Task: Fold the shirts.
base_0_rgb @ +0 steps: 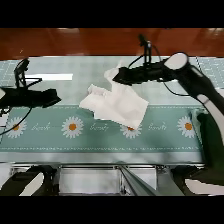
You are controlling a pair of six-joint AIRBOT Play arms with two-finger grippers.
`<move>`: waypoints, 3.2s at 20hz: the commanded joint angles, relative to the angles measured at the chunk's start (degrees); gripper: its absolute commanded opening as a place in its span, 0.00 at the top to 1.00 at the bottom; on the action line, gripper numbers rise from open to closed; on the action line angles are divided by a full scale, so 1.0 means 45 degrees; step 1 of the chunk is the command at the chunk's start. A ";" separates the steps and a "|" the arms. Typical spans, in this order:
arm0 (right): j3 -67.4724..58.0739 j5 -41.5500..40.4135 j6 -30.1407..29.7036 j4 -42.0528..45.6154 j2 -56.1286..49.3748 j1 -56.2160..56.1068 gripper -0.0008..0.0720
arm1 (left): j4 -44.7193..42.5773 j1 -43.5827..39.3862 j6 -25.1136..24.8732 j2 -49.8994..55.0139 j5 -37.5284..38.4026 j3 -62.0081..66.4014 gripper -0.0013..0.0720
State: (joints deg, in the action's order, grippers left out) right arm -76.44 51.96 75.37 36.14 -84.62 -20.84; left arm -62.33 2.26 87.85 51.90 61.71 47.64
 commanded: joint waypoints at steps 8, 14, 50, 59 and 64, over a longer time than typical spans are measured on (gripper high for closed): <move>-0.2205 0.0296 0.0005 -0.1185 -0.3565 -0.1321 0.95 | -0.0053 0.0782 -0.0034 -0.1413 -0.0831 -0.1384 0.95; -0.2205 -0.0141 -0.0763 -0.2540 -0.4668 -0.1923 0.41 | -0.0053 0.0743 -0.0034 -0.1117 -0.0962 -0.1394 0.95; 0.6178 0.0714 -0.1676 -0.3245 -0.1389 0.2992 0.43 | 0.1860 0.0816 -0.0369 -0.3453 -0.1957 -0.3730 0.95; -0.0758 0.2545 0.1273 0.2249 -0.1661 0.1122 0.95 | 0.1860 0.0816 -0.0364 -0.3453 -0.1957 -0.3730 0.95; -0.6455 0.5299 0.3303 0.4809 -0.1661 0.1982 0.95 | 0.1860 0.0816 -0.0364 -0.3453 -0.2268 -0.3730 0.95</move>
State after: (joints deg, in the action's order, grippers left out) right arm -92.05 67.79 83.66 48.82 -92.03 -13.69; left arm -53.95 5.96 86.21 36.34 52.58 30.89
